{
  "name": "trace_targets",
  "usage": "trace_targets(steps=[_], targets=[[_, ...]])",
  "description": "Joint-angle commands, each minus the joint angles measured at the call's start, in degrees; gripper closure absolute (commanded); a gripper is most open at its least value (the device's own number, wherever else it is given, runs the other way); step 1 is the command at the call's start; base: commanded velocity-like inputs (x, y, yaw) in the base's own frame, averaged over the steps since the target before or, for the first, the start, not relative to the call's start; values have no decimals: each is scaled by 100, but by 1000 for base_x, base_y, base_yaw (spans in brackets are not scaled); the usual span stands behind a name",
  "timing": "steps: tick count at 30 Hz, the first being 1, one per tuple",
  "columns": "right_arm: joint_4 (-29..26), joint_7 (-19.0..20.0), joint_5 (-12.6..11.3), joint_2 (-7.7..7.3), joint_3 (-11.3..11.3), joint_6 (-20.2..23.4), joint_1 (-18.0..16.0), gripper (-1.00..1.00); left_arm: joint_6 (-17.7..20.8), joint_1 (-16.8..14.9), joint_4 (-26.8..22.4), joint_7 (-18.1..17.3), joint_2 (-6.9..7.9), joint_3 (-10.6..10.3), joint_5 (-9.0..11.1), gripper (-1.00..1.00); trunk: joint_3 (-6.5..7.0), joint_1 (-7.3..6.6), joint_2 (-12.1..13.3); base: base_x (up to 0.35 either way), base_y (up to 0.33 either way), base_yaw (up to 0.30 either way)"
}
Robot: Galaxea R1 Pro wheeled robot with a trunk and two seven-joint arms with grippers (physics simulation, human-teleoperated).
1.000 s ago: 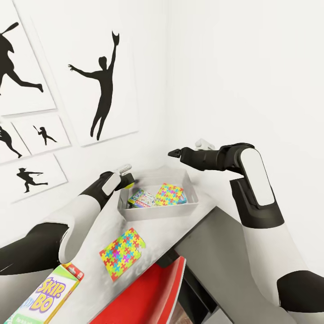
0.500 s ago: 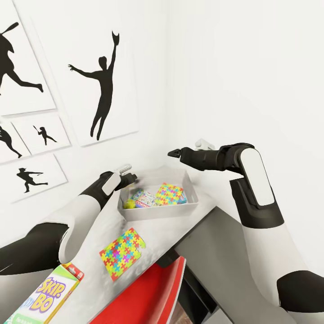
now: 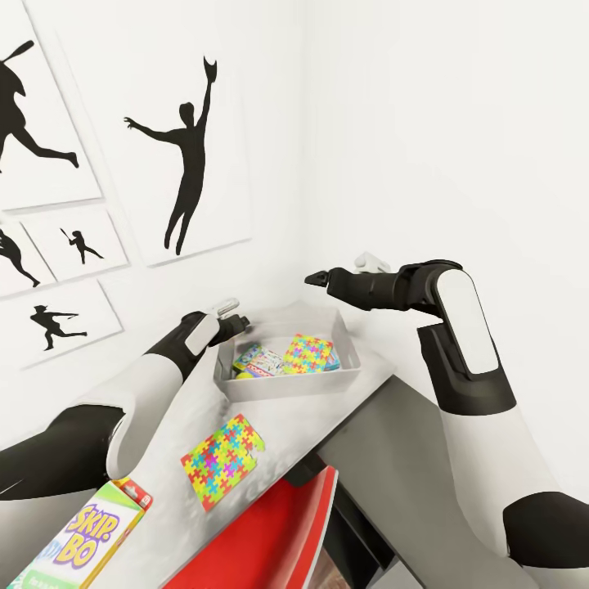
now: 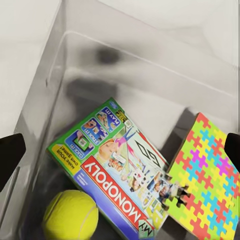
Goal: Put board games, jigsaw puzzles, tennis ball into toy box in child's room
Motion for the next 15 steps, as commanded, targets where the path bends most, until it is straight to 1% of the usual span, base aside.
trace_targets(steps=[1,6,12,15], targets=[[-2,-60,-46,2,-5,22,-8,-100,24,-3,-12,36,8,-38,61,-100,-12,4,-12,0,0,0],[-1,-60,-46,-5,-13,22,-8,-100,43,-2,-18,-15,43,-19,80,-100,-12,4,-12,0,0,0],[-1,-32,-45,-6,-19,23,-6,-100,70,-2,-21,-449,67,-7,81,-100,-9,4,-12,0,0,0],[-1,-29,-44,-6,-23,22,-7,-100,74,-2,-21,-535,74,-2,76,-100,6,4,-12,0,0,0]])
